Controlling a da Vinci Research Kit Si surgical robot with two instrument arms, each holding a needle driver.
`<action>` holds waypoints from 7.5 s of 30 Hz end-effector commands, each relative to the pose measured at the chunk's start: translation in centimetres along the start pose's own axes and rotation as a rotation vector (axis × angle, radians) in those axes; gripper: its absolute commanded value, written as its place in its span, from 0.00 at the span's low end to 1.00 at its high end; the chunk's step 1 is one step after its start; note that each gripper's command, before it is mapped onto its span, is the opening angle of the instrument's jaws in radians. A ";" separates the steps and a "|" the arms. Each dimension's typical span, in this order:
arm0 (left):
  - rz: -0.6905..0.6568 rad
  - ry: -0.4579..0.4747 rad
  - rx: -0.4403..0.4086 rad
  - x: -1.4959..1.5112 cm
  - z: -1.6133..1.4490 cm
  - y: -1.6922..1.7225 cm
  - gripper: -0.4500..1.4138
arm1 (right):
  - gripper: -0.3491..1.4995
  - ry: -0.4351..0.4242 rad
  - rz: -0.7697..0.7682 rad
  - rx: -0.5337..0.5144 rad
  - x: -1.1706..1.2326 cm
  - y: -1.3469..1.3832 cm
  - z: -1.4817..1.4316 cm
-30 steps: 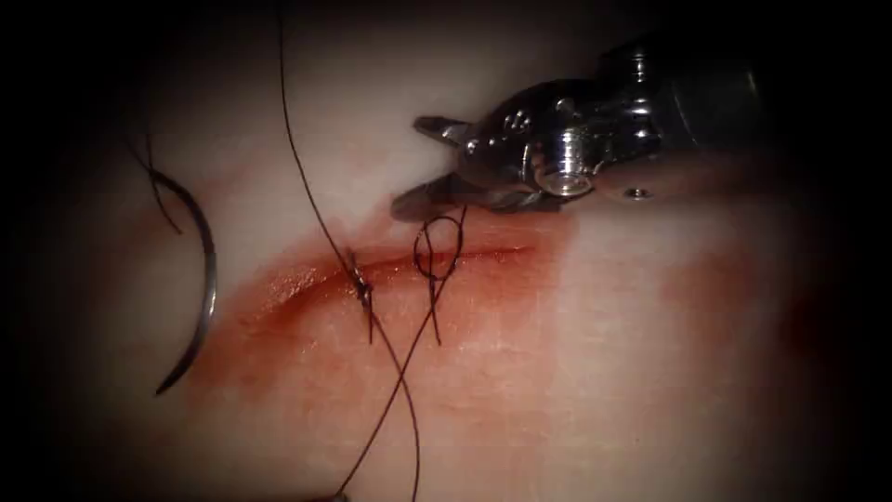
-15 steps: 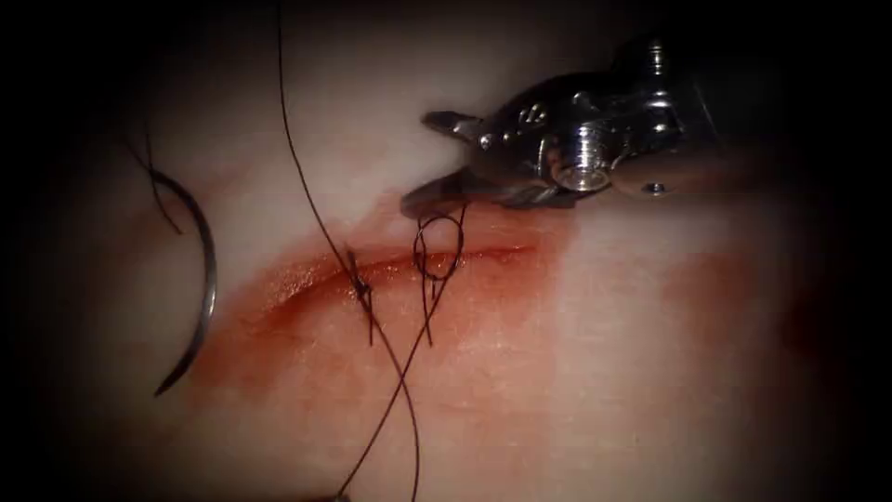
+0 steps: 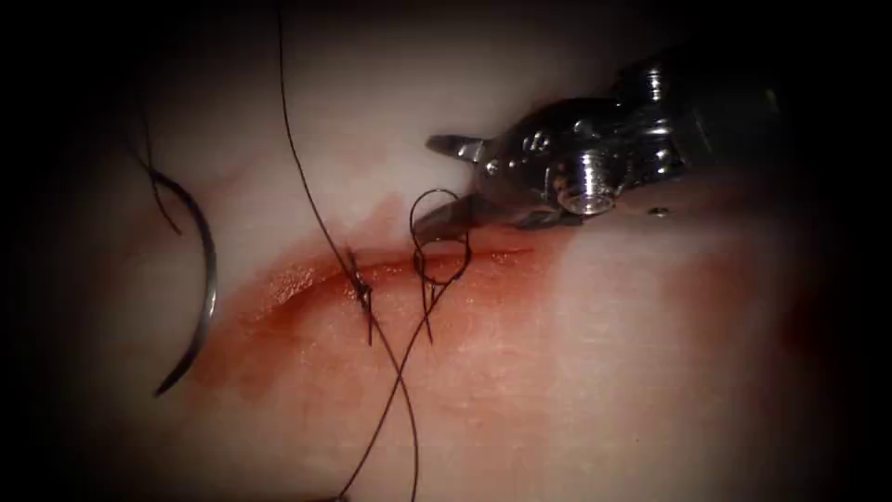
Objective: Wound Closure
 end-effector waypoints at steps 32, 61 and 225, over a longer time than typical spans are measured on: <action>-0.005 -0.001 -0.002 -0.08 0.04 0.06 0.00 | 0.00 0.176 0.581 -0.149 0.15 0.22 -0.14; -0.019 -0.018 -0.073 -0.02 0.34 0.76 0.00 | 0.00 0.350 1.503 -0.051 0.22 0.25 -0.07; 0.091 -0.123 -0.032 0.44 0.54 -1.64 0.00 | 0.00 1.198 0.636 0.096 0.35 -0.21 -0.41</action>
